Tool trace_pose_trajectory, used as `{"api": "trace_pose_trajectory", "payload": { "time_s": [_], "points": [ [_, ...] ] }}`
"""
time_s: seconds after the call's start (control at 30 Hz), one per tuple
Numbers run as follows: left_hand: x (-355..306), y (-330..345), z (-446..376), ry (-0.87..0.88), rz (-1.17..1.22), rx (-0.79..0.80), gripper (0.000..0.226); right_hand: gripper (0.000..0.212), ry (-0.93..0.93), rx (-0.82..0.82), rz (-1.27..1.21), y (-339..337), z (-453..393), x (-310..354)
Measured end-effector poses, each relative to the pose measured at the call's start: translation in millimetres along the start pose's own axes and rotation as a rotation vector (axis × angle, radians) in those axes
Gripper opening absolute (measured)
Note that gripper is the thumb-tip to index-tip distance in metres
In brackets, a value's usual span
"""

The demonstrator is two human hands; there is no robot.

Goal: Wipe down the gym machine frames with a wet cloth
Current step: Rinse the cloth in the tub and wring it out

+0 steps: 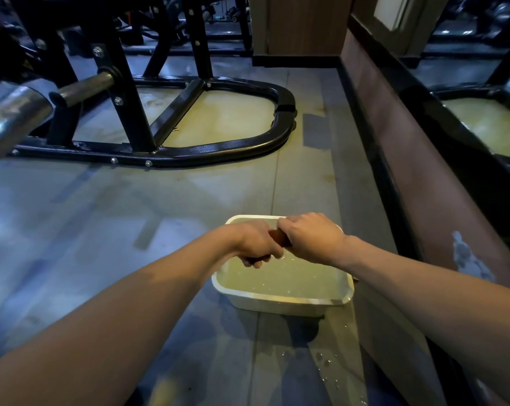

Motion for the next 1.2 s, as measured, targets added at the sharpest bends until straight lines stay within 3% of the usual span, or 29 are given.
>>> {"api": "trace_pose_trajectory", "payload": {
  "time_s": [0.1, 0.2, 0.3, 0.47, 0.53, 0.6, 0.7, 0.83, 0.9, 0.97, 1.07, 1.2],
  "points": [
    [-3.7, 4.2, -4.6, 0.096, -0.531, -0.232, 0.018, 0.016, 0.286, 0.116, -0.12, 2.6, -4.7, 12.5],
    [-0.1, 4.9, 2.5, 0.253, -0.862, -0.377, 0.028, 0.017, 0.444, 0.162, -0.35, 11.7, -5.5, 21.4],
    [5.1, -4.3, 8.8, 0.437, -1.033, -0.428, 0.032, 0.015, 0.561, 0.189, -0.678, 14.3, -5.1, 29.0],
    [10.7, -11.6, 11.3, 0.526, -1.202, -0.368, 0.029, 0.008, 0.77, 0.383, -1.075, 18.8, -3.6, 48.9],
    [10.7, -12.9, 10.0, 0.527, -1.22, -0.353, 0.028, 0.008, 0.788, 0.43, -1.157, 18.9, -4.1, 47.3],
    [9.8, -14.6, 6.1, 0.499, -1.192, -0.384, 0.029, 0.011, 0.719, 0.442, -1.065, 16.1, -8.9, 39.0],
    [10.9, -12.9, -0.6, 0.39, -1.016, -0.452, 0.036, 0.02, 0.598, 0.377, -0.879, 13.8, -16.2, 25.7],
    [23.1, -18.9, -6.0, 0.231, -0.576, -0.555, 0.038, 0.025, 0.507, 0.225, -0.742, 13.2, -17.9, 13.0],
    [27.1, -27.7, -6.9, 0.192, -0.288, -0.549, 0.047, 0.024, 0.517, 0.154, -0.584, 9.0, -19.9, 3.9],
    [28.2, -35.1, -2.5, 0.181, 0.158, -0.471, 0.051, 0.028, 0.589, 0.127, -0.55, 2.2, -20.6, -2.4],
    [31.2, -42.7, 10.9, 0.137, 0.688, -0.315, 0.042, 0.035, 0.607, 0.203, -0.849, -6.4, -17.3, 0.3],
    [37.9, -49.7, 23.2, 0.174, 0.966, -0.231, 0.025, 0.04, 0.549, 0.342, -1.281, -21.0, -14.9, 20.3]
  ]
}}
Point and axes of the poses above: each hand's wrist, its own z-axis away from the middle knuckle, its own y-axis out of the palm, x = y × z, the point moved 2 cm from there along -z, towards the middle knuckle, and after that the axes turned 2 degrees about z, right-handed, at the moved point
